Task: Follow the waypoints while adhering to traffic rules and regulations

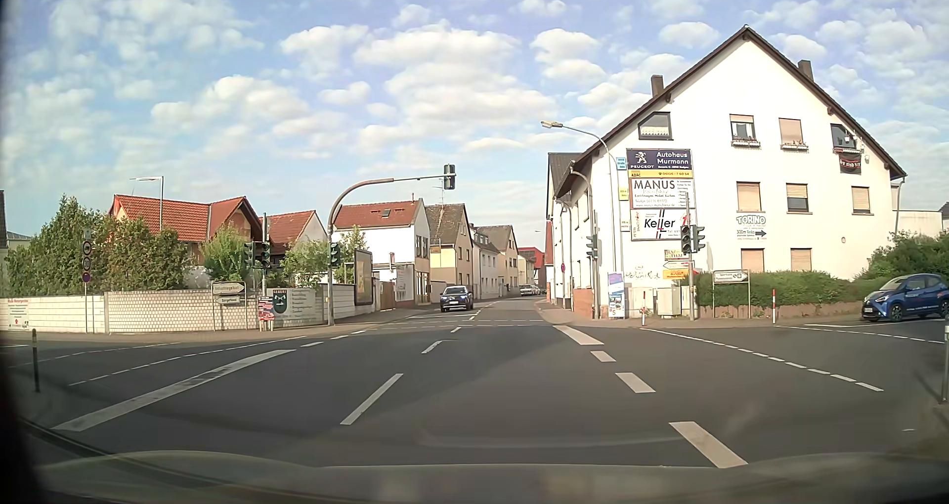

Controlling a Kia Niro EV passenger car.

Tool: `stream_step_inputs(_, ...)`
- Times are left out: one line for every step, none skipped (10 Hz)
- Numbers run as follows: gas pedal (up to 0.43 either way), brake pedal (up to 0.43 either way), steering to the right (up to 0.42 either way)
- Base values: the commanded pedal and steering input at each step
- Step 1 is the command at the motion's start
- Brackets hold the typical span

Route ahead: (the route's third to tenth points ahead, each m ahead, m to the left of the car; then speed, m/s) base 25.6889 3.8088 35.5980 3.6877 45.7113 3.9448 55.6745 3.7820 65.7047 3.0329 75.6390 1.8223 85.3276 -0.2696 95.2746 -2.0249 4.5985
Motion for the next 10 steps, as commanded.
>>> stream_step_inputs(0.319,0.018,-0.001)
stream_step_inputs(0.319,0.018,-0.001)
stream_step_inputs(0.319,0.018,-0.001)
stream_step_inputs(0.319,0.018,-0.001)
stream_step_inputs(0.319,0.018,-0.001)
stream_step_inputs(0.319,0.012,-0.001)
stream_step_inputs(0.319,0.012,-0.001)
stream_step_inputs(0.319,0.018,-0.001)
stream_step_inputs(0.319,0.012,-0.001)
stream_step_inputs(0.319,0.018,-0.001)
